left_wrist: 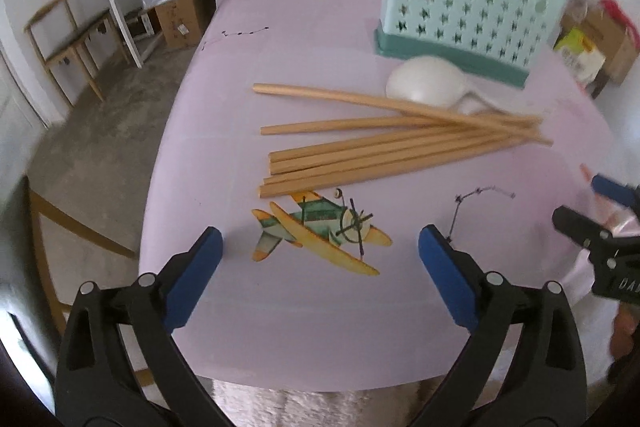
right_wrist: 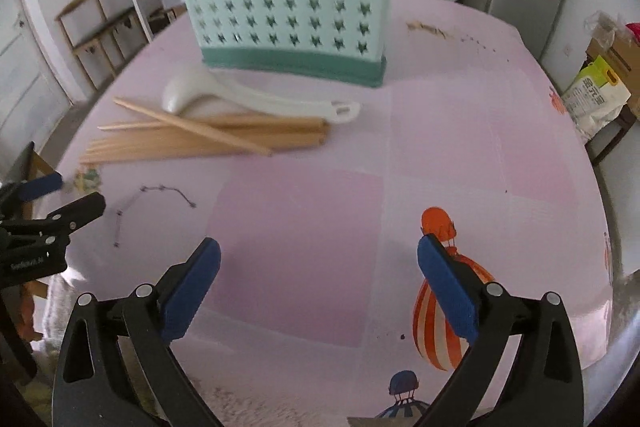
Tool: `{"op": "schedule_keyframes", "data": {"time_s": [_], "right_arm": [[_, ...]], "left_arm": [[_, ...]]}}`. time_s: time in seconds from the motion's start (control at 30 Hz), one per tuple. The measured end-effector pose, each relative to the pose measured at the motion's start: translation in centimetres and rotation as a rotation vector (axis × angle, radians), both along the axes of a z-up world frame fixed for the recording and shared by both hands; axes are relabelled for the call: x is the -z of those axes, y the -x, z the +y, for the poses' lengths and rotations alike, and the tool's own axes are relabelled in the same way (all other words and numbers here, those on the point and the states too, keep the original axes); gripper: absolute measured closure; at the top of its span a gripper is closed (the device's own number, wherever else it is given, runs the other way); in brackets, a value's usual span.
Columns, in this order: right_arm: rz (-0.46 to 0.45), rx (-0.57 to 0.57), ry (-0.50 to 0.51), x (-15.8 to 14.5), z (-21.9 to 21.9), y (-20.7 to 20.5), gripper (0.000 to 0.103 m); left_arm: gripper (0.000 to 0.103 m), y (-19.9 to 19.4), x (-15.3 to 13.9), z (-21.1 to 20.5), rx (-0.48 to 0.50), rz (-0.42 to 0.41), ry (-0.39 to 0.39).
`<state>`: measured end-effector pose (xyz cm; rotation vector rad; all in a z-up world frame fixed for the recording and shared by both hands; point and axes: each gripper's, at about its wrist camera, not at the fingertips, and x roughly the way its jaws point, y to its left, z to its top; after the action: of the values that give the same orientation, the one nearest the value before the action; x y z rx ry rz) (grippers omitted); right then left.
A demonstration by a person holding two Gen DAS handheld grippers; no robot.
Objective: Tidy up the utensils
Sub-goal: 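Move the right gripper to the handle of the white ladle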
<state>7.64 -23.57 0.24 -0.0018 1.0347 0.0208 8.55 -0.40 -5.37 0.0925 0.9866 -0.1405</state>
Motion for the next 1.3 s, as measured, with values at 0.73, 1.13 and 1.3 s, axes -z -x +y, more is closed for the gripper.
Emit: {"op": "schedule_keyframes", "data": {"time_s": [0.73, 1.13, 1.3], "right_arm": [[-0.005, -0.06, -0.003, -0.1, -0.7, -0.4, 0.006], [-0.249, -0.171, -0.026, -6.2, 0.8, -2.0, 0.013], [-0.232, -0.253, -0.05, -5.9, 2.5, -5.9, 0.036]], "left_arm": [[0.007, 0.0, -0.1, -0.4, -0.012, -0.027, -0.012], [0.007, 0.0, -0.1, -0.1, 0.035, -0.051, 0.01], [0.007, 0.2, 0.0, -0.1, 0.052, -0.068, 0.015]]}}
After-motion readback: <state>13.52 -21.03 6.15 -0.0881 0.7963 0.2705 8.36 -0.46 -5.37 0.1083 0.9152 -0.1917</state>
